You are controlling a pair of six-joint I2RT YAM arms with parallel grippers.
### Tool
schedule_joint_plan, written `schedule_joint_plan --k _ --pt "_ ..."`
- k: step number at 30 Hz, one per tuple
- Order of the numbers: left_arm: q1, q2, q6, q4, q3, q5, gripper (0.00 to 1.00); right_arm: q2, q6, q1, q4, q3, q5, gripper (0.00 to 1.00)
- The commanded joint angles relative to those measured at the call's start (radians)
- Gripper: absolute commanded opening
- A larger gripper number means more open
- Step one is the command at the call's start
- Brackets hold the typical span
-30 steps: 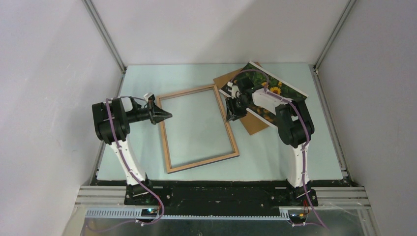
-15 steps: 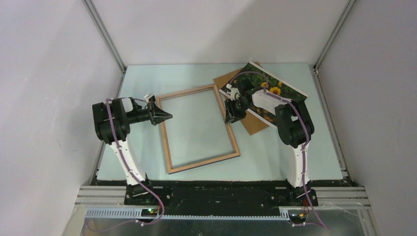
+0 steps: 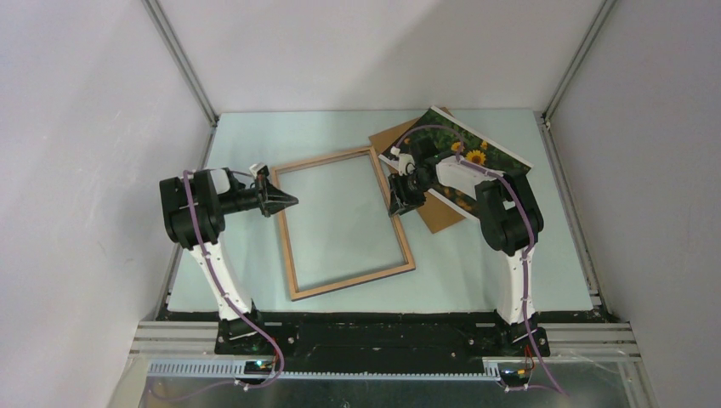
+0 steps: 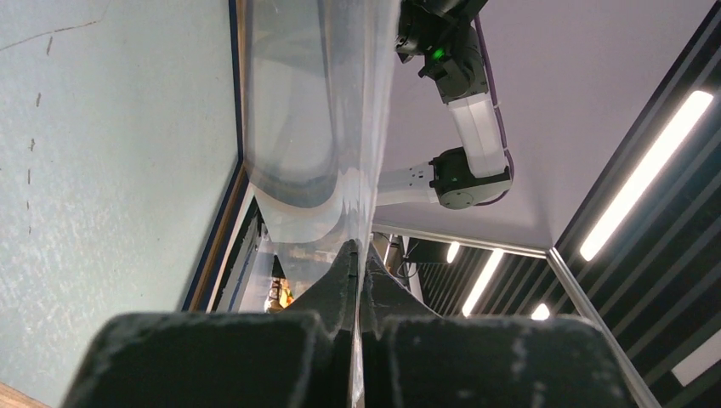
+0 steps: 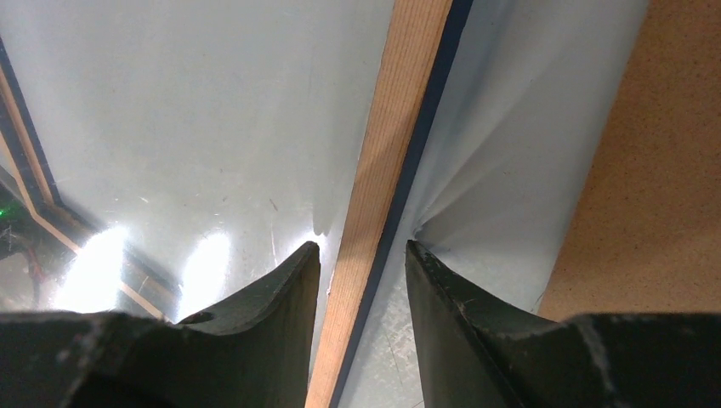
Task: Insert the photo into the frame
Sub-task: Place the photo frame item in the photo frame.
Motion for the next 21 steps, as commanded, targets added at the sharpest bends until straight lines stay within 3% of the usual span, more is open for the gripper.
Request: schedule_joint_plan --k 1,14,21 --pt "-0.014 0.006 0.042 -0.054 0.040 0.059 0.01 -0.044 -0.016 0.004 0.015 -0.009 -0.008 0.47" --pt "-0.013 0.087 0.241 -0.233 0.121 0.060 0.00 -0.059 -0.019 0.009 0.020 -0.021 0.000 0.47" --pt "-0.006 0.109 0.325 -0.297 0.136 0.060 0.07 -0.060 -0.021 0.013 0.019 -0.023 0.005 0.47"
